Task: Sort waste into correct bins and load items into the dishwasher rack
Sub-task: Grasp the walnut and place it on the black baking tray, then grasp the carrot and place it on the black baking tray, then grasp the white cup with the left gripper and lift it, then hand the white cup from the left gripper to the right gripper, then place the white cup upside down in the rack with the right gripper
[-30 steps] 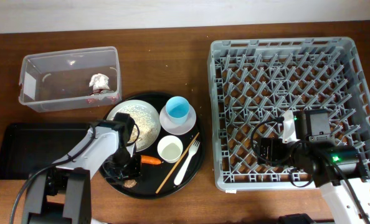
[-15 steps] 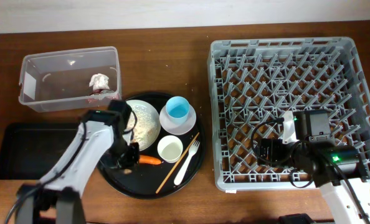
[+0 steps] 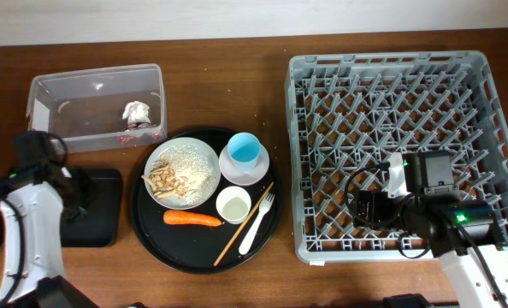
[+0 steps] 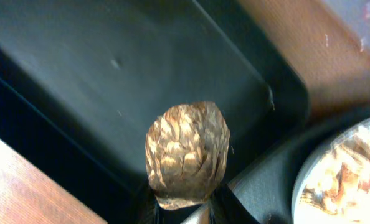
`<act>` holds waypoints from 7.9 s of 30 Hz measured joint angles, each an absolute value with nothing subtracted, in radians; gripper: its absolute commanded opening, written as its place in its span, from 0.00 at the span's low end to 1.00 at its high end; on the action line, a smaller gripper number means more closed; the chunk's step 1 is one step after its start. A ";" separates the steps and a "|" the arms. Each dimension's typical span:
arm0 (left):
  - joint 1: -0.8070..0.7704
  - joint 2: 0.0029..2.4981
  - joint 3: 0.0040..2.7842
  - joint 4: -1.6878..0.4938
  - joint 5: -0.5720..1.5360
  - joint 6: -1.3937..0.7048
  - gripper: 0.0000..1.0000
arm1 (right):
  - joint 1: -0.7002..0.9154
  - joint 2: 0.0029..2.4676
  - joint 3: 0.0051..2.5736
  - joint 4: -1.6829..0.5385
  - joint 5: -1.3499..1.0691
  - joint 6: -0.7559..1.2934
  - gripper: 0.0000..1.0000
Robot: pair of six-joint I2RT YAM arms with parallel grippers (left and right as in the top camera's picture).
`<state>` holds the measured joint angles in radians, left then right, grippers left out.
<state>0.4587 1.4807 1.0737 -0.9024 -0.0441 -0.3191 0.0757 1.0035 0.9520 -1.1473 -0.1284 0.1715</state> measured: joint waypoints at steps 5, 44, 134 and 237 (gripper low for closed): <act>0.612 1.481 1.074 -0.864 -0.070 -0.338 0.34 | 0.076 1.003 0.952 -1.148 -0.128 0.171 0.98; -0.278 1.481 0.835 -0.885 0.122 -1.097 0.66 | 0.076 1.003 0.952 -1.152 -0.128 0.171 0.98; -0.360 1.694 1.243 -1.046 0.236 -0.358 0.00 | 0.076 1.051 0.952 -1.155 -0.129 0.171 0.98; -0.115 1.629 1.300 -1.111 0.347 -0.035 0.24 | -0.238 1.069 1.213 -1.150 -0.107 0.031 0.49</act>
<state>-0.1154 1.6287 1.2999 -1.1114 0.3466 -0.0353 -0.2382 1.0687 1.2129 -1.1503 -0.1070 0.0315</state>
